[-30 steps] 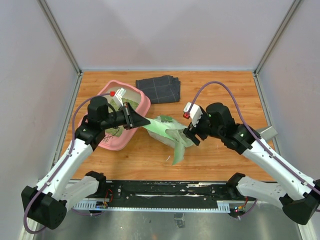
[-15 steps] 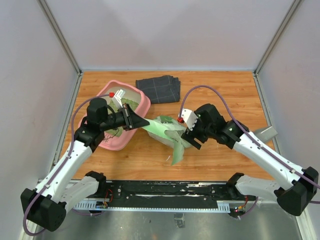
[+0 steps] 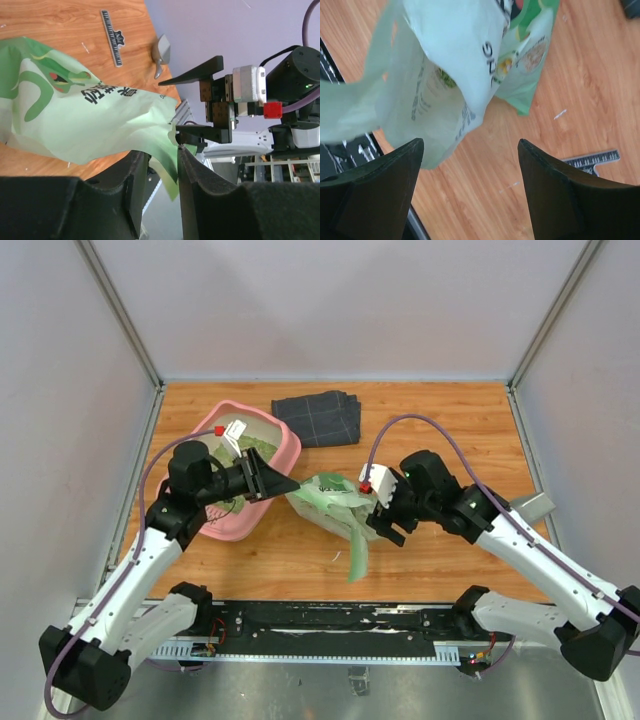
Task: Fill the litter box with clean litter
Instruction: Open the cat litter bag at the center of the board.
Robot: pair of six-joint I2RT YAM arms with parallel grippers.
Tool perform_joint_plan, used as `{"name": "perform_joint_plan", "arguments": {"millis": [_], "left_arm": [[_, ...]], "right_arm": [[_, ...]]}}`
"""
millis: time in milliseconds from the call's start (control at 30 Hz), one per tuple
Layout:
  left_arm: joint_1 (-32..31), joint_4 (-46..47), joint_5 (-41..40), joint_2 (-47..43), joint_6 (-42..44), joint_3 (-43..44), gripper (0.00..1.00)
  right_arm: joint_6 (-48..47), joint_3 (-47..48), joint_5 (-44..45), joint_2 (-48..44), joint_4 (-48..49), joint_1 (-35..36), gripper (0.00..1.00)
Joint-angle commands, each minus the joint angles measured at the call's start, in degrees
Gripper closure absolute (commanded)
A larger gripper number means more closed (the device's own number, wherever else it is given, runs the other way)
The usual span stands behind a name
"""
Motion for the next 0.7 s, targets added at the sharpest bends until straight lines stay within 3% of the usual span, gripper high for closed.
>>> {"name": "perform_joint_plan", "arguments": {"millis": [0,67,167,300,500,667], "left_arm": [[0.3,8.3,0.7,-2.2,-2.5,-1.5,0.64],[0.3,14.4,1.6,-3.8,-5.5,-4.2,0.59],[0.3,17.2,-0.6,-6.6,-2.2,-6.4,0.58],[0.2,14.6,-5.3,-9.4,4.8,-6.6,0.55],[0.2,10.4,-4.3,-8.8,3.8,-7.5,0.56],[-0.5,2.6,-9.6,-13.5,14.4,-6.6,0.57]], "right_arm": [[3.1,-1.1,-0.1,-2.0,12.0,3.6,0.22],[2.6,-1.8,4.8,-1.4,15.0,5.8,0.21],[4.1,0.0,7.9,0.5,15.7,5.9,0.21],[6.0,1.5,9.0,1.8,16.5,6.0,0.21],[9.6,-0.7,5.0,1.6,19.3,6.0,0.22],[10.4,-3.7,3.4,1.3,20.9,6.1,0.22]]}}
